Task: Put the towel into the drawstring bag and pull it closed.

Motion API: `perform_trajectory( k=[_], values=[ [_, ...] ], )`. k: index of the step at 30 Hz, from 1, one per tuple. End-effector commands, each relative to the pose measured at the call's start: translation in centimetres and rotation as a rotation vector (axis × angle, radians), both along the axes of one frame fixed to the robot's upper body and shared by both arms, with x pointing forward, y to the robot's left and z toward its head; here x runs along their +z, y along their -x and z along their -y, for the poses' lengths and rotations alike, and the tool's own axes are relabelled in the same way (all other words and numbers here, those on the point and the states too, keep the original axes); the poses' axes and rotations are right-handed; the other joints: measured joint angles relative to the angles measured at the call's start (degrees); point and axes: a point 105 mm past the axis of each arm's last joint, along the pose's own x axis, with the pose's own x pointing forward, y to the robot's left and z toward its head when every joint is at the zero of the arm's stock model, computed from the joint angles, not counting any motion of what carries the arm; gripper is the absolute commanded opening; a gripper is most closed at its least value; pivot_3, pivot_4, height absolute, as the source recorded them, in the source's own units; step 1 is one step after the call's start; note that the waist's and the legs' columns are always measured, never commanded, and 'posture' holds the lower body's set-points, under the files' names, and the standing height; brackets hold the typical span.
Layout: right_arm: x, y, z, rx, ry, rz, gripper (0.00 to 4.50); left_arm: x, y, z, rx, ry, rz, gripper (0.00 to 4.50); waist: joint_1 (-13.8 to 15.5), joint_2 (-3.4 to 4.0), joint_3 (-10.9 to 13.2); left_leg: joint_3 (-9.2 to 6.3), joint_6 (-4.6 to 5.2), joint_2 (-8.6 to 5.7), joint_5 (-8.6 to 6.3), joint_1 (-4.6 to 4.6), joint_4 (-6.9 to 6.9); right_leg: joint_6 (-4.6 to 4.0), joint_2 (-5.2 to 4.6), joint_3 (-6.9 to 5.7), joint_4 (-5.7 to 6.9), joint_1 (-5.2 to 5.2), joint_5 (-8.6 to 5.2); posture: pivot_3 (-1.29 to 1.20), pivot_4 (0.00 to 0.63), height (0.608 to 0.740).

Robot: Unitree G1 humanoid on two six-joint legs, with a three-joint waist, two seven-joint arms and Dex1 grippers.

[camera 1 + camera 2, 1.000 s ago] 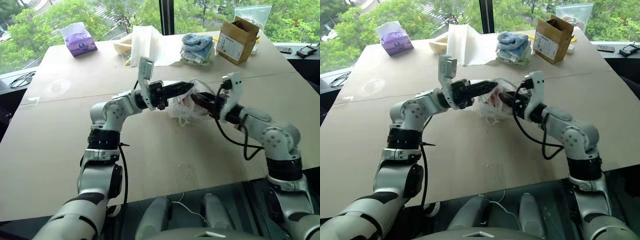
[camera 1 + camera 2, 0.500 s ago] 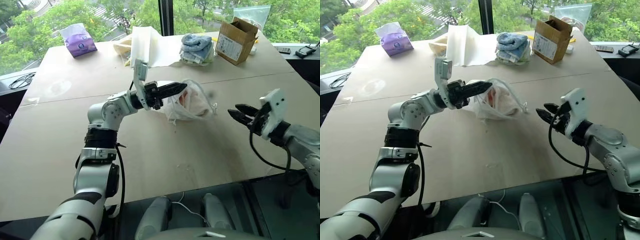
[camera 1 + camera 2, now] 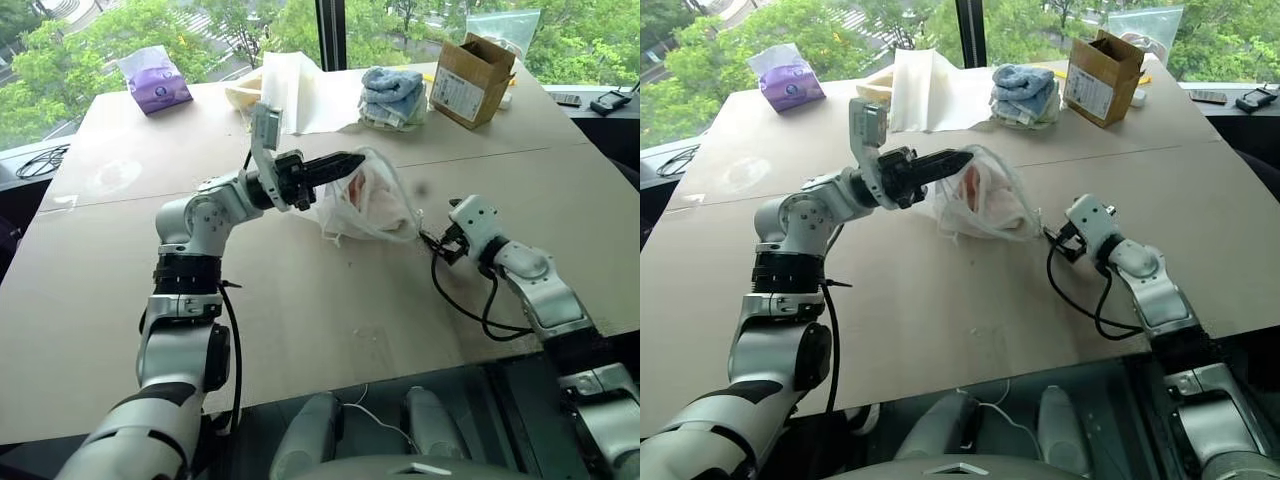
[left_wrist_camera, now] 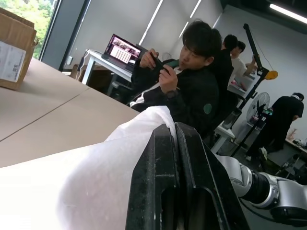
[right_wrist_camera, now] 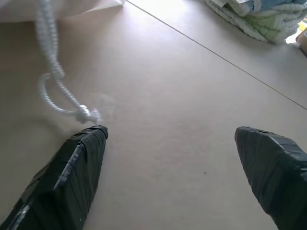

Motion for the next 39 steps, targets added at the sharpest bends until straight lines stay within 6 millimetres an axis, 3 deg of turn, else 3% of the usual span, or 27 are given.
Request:
perform_trajectory(
  k=[1,5,10,14,17,19,22,30,34,37,39],
  values=[
    [1.4,-0.8,-0.9,0.026,-0.062,0.038,4.42,1.7,0.6,-0.4,-0.005,0.024,0.061,0.0,-0.01,0.0,0.0,0.0,0.0,0.0,0.0,0.0,0.0,0.0,0.0,0.0,-0.01,0.0,0.0,0.0,0.15,0.74],
    [1.3,-1.2,-2.5,0.08,-0.127,0.01,4.42,1.8,0.5,-0.3,-0.001,0.019,0.064,0.0,-0.14,0.01,0.0,-0.01,0.0,0.0,0.0,0.0,0.01,0.0,0.01,-0.01,0.01,0.0,0.0,0.0,0.15,0.74],
    [1.5,0.5,-3.2,0.177,-0.194,-0.041,4.42,1.8,0.4,-0.5,0.005,0.02,0.061,0.0,0.01,0.01,0.0,-0.05,0.0,-0.01,0.0,-0.01,0.0,0.0,0.0,-0.03,0.0,0.0,0.0,0.0,0.15,0.74],
    [0.8,1.2,-1.0,0.156,-0.082,-0.071,4.42,1.6,0.4,-0.4,0.006,0.011,0.06,0.0,0.08,0.01,0.0,-0.06,0.0,-0.02,0.0,-0.02,0.01,0.0,0.0,-0.05,0.0,0.0,0.0,0.0,0.15,0.74],
    [0.0,3.2,1.1,0.182,-0.029,-0.162,4.42,1.7,0.4,-0.5,0.006,0.011,0.06,0.0,0.25,0.01,0.0,-0.08,0.0,-0.05,0.0,-0.02,0.02,0.0,-0.02,-0.07,0.01,0.01,0.0,0.0,0.15,0.74],
    [-0.4,4.4,1.4,0.216,-0.01,-0.213,4.42,1.7,0.4,-0.5,0.006,0.01,0.059,0.0,0.19,0.0,-0.01,-0.1,0.0,-0.04,0.0,-0.04,0.01,0.0,-0.02,-0.09,-0.02,0.01,0.0,0.0,0.15,0.74],
    [-0.1,5.5,0.3,0.271,-0.033,-0.248,4.42,1.5,0.4,-0.5,0.001,0.004,0.054,0.0,-0.13,0.0,-0.01,-0.04,0.01,-0.03,0.0,-0.02,0.01,0.0,-0.02,-0.04,0.0,0.01,0.0,0.0,0.15,0.74],
    [1.0,1.6,-3.1,0.208,-0.118,-0.152,4.42,1.6,0.3,-0.2,-0.008,0.005,0.053,0.0,0.0,0.0,0.0,0.0,0.0,-0.02,0.0,0.03,0.04,0.0,-0.02,0.0,0.08,0.0,0.0,0.0,0.15,0.74],
    [0.7,1.2,-4.3,0.234,-0.123,-0.16,4.42,1.6,0.3,-0.2,-0.01,0.002,0.053,0.0,0.21,0.0,0.0,-0.1,0.0,-0.02,0.0,-0.03,0.01,0.0,-0.03,-0.1,0.01,0.0,0.0,0.0,0.15,0.74],
    [0.2,1.2,-4.3,0.225,-0.115,-0.166,3.69,1.5,0.2,-0.2,-0.005,0.001,0.05,0.0,0.07,0.0,0.0,-0.1,0.0,-0.04,0.0,-0.05,0.02,0.0,-0.04,-0.1,-0.01,0.0,0.0,0.0,0.15,0.74],
    [0.3,1.1,-4.2,0.207,-0.125,-0.158,2.91,1.4,0.1,-0.2,-0.002,0.001,0.047,0.0,-0.09,0.0,-0.01,-0.1,0.0,-0.03,0.0,-0.04,0.02,0.0,-0.03,-0.1,0.01,0.0,0.0,0.0,0.15,0.74]
  ],
)
